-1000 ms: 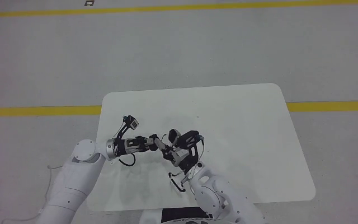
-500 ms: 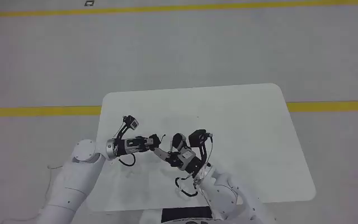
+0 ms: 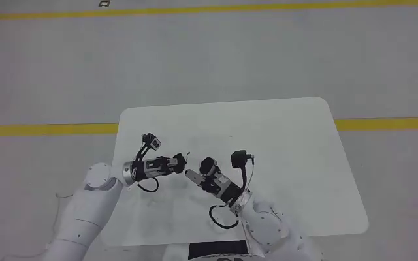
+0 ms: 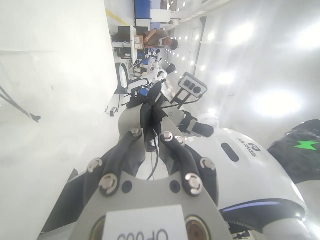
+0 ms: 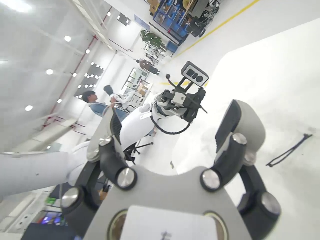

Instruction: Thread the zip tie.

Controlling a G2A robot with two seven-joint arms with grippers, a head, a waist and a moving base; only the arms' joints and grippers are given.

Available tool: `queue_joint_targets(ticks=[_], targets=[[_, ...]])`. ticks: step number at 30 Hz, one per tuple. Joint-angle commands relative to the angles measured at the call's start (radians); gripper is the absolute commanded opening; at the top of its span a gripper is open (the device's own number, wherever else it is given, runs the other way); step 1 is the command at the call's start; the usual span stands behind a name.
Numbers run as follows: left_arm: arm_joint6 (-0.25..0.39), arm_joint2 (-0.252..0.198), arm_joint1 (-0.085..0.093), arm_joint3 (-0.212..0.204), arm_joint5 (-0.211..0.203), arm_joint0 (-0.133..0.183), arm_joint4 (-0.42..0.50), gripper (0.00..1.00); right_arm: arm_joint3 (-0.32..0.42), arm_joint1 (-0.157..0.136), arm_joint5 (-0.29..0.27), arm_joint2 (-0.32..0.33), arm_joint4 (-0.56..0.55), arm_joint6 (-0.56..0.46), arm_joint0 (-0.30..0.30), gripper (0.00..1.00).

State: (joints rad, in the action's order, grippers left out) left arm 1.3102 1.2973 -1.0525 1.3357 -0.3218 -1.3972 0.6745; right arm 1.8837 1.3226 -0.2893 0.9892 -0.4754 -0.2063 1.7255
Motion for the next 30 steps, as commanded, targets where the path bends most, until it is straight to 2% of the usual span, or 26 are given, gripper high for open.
queue_joint_targets(ticks=[1, 4, 9, 11, 13, 19, 21, 25, 30], targets=[[0.032, -0.002, 0.000, -0.012, 0.000, 0.005, 0.043, 0.00, -0.017, -0.003, -0.034, 0.012, 0.099, -0.033, -0.001, 1.00], [0.080, -0.008, -0.001, -0.029, 0.002, 0.015, 0.108, 0.00, -0.049, -0.007, -0.051, 0.024, 0.224, -0.095, -0.013, 1.00], [0.080, -0.035, 0.003, -0.034, 0.006, 0.022, 0.193, 0.00, -0.089, -0.010, -0.051, 0.017, 0.386, -0.203, -0.044, 1.00], [0.080, -0.054, 0.006, -0.033, 0.015, 0.025, 0.232, 0.00, -0.093, -0.011, -0.051, 0.017, 0.399, -0.213, -0.049, 1.00], [0.080, -0.056, 0.011, -0.038, 0.001, 0.030, 0.216, 0.00, -0.093, -0.011, -0.051, 0.017, 0.399, -0.213, -0.049, 1.00], [0.080, -0.056, 0.011, -0.038, 0.001, 0.030, 0.216, 0.00, -0.093, -0.011, -0.051, 0.017, 0.399, -0.213, -0.049, 1.00], [0.068, -0.065, 0.008, -0.032, 0.040, 0.030, 0.255, 0.00, -0.096, -0.010, -0.043, 0.013, 0.410, -0.205, -0.051, 1.00], [0.080, -0.085, 0.005, -0.049, 0.088, 0.038, 0.334, 0.00, -0.108, -0.008, -0.051, 0.003, 0.578, -0.256, -0.060, 1.00], [0.080, -0.126, 0.010, -0.048, 0.120, 0.047, 0.407, 0.00, -0.130, -0.009, -0.051, 0.005, 0.728, -0.338, -0.072, 1.00]])
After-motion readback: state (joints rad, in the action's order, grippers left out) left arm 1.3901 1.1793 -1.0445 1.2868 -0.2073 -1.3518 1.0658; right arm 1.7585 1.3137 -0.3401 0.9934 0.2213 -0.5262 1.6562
